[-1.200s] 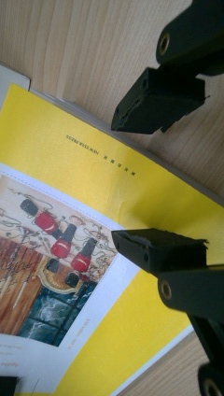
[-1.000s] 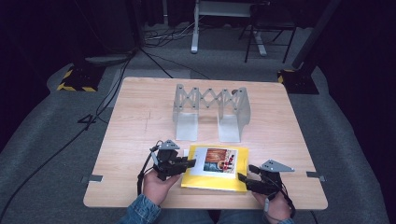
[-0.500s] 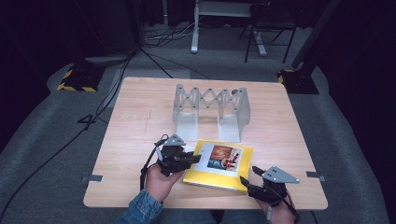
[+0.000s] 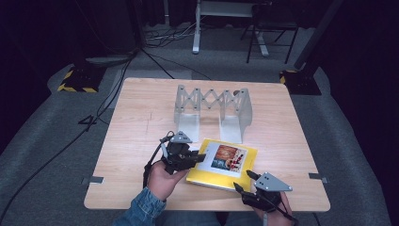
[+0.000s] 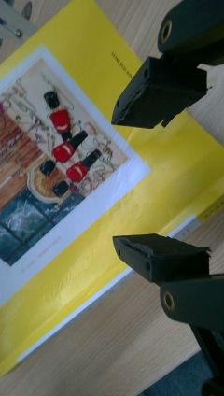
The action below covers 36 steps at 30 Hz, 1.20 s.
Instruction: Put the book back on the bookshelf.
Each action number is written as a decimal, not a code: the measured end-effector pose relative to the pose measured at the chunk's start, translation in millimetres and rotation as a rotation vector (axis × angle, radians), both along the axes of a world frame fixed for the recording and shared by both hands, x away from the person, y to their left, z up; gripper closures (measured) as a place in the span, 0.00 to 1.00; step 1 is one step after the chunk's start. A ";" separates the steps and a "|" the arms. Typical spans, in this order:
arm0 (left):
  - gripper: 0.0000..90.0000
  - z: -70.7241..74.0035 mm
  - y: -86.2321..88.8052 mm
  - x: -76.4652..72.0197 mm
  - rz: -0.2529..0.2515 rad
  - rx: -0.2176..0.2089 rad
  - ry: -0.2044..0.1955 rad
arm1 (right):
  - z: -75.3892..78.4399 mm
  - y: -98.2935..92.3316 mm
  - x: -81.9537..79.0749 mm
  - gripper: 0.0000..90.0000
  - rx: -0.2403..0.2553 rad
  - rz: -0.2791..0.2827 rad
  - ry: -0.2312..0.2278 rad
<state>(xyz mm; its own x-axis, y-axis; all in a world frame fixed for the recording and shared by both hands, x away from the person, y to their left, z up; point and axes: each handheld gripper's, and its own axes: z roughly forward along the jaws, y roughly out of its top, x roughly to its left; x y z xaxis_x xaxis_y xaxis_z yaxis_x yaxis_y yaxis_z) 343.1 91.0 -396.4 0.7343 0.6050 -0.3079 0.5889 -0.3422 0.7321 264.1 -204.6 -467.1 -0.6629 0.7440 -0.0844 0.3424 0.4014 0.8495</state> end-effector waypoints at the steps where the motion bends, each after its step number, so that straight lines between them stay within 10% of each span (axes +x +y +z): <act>1: 0.85 0.9 -0.5 0.1 -0.004 0.003 -0.003 | -0.8 3.6 -1.1 0.39 -0.005 0.012 -0.005; 11: 0.86 11.2 -8.4 0.2 -0.032 0.010 -0.026 | -7.1 28.9 -11.9 0.39 -0.103 0.087 -0.111; 18: 0.86 10.7 -9.7 3.0 -0.036 0.001 -0.008 | -20.6 40.4 -12.5 0.31 -0.195 0.051 -0.116; 36: 0.86 7.0 -11.4 2.5 -0.040 0.003 0.023 | -42.3 59.3 -6.9 0.30 -0.419 -0.034 -0.374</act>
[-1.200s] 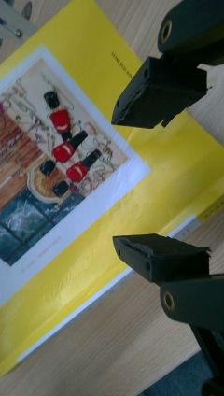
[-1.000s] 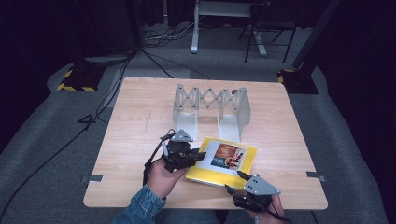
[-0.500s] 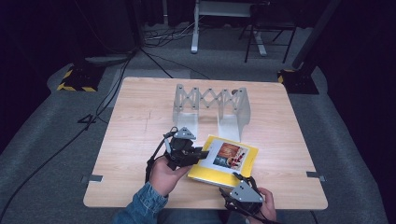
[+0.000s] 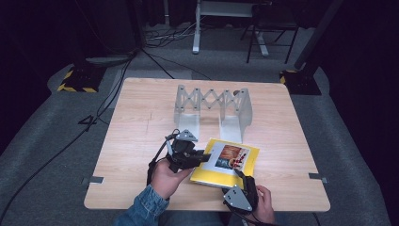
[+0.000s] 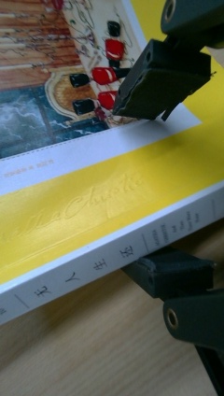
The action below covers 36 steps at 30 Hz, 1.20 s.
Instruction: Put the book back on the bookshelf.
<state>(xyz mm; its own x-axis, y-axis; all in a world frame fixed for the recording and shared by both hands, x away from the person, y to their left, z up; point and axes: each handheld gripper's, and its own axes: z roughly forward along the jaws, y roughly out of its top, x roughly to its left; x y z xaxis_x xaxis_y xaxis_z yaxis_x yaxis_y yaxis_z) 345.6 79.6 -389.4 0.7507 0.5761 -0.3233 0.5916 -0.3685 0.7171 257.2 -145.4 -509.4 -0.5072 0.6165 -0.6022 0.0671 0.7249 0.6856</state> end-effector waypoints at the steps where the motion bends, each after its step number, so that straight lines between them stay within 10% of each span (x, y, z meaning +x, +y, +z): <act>1: 0.86 -0.4 -0.4 0.6 -0.001 0.003 0.001 | -1.5 2.4 2.1 0.29 -0.027 0.000 -0.027; 10: 0.86 -5.6 -2.5 5.1 -0.005 -0.001 0.024 | -7.4 10.1 8.3 0.32 -0.113 -0.023 -0.095; 16: 0.86 -9.1 -0.5 8.3 0.019 0.002 0.026 | -12.0 15.5 0.5 0.66 -0.237 0.005 -0.162; 28: 0.74 -16.2 22.6 18.8 0.141 -0.063 0.015 | 3.1 8.9 -2.0 0.78 -0.192 0.005 -0.127; 31: 0.63 -17.4 42.7 23.3 0.189 -0.169 0.029 | 10.3 4.6 1.0 0.79 -0.164 0.018 -0.065; 36: 0.55 -20.1 55.1 22.6 0.236 -0.179 0.004 | 9.5 5.9 -0.3 0.80 -0.171 0.023 -0.049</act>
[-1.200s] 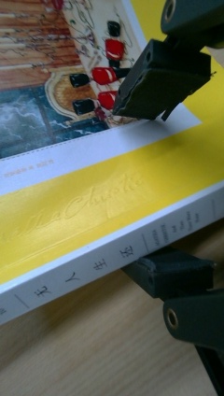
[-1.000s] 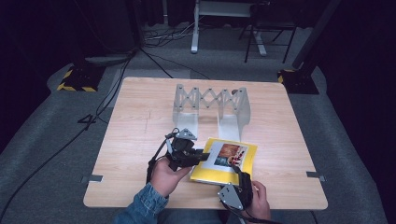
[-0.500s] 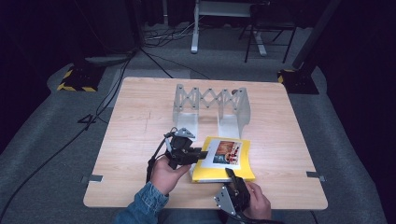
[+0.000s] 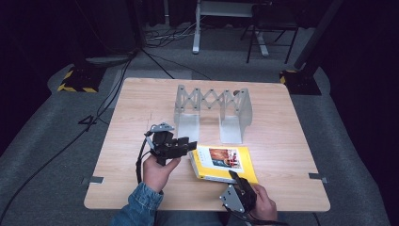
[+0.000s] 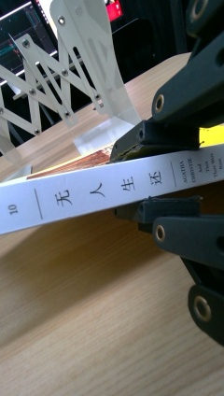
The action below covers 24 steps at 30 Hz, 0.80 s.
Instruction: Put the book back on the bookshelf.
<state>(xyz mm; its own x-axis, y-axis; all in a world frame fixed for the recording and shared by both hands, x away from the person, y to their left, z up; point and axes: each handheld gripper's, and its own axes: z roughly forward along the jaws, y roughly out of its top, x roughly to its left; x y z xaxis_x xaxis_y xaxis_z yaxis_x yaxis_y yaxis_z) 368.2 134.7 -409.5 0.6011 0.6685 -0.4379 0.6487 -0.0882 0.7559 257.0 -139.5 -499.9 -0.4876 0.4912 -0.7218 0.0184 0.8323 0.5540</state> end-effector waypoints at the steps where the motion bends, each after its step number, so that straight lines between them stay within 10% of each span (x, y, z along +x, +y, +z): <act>1: 0.53 -2.0 3.4 -1.6 0.033 0.038 -0.037 | 3.3 -0.7 -0.2 0.81 0.005 0.006 0.000; 8: 0.51 -12.8 14.1 -5.8 0.067 0.186 -0.111 | 29.5 -11.0 1.0 0.84 0.086 0.014 0.035; 14: 0.53 -28.4 35.3 -3.2 0.115 0.225 -0.062 | 56.5 -21.0 6.7 0.84 0.144 -0.005 0.091; 19: 0.54 -48.0 46.0 -0.3 0.143 0.370 -0.041 | 74.0 -31.5 7.7 0.84 0.220 -0.010 0.088; 24: 0.54 -63.3 55.9 2.6 0.157 0.389 0.015 | 87.8 -41.0 10.8 0.84 0.286 -0.013 0.086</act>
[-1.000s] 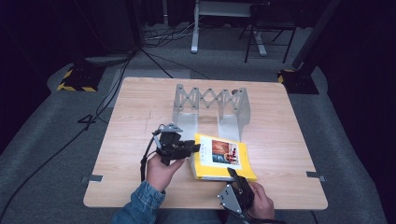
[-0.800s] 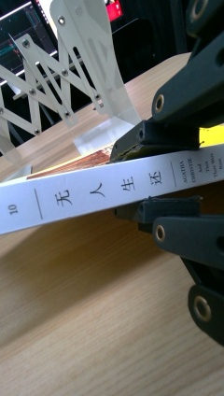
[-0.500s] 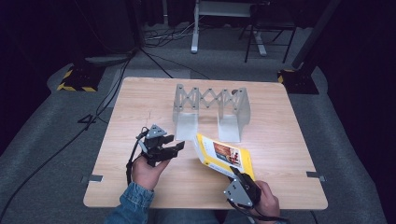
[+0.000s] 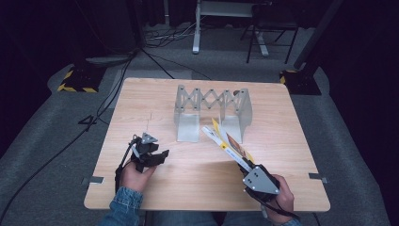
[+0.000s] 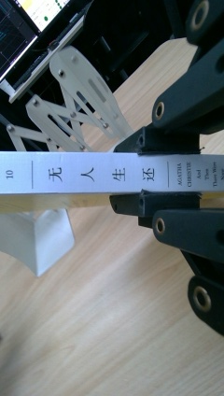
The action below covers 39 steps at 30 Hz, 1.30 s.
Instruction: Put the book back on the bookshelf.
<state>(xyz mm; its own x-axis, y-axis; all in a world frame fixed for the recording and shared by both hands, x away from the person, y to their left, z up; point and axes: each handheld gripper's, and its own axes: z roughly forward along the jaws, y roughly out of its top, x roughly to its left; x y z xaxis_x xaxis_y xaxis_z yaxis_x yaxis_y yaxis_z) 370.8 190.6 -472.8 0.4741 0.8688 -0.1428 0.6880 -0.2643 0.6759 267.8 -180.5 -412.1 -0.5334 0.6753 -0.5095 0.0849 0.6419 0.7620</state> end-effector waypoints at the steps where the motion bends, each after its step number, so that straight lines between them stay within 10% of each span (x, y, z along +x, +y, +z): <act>1: 0.54 -3.0 4.1 0.4 0.009 0.001 0.010 | 6.7 -4.7 2.6 0.84 0.039 0.003 0.003; 23: 0.53 -23.5 46.6 -9.8 0.087 -0.011 0.001 | 46.4 -14.9 53.6 0.84 0.283 -0.062 -0.038; 39: 0.50 -27.4 44.6 -10.6 0.072 0.042 -0.055 | 56.3 -17.8 96.4 0.84 0.424 -0.139 -0.029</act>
<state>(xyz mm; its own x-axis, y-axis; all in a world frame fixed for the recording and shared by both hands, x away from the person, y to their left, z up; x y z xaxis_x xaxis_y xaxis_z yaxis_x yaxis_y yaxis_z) 360.2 235.1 -500.2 0.4163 0.9056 -0.0809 0.6682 -0.2444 0.7027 364.2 -198.3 -355.7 -0.4123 0.8920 -0.1855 0.1226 0.2561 0.9588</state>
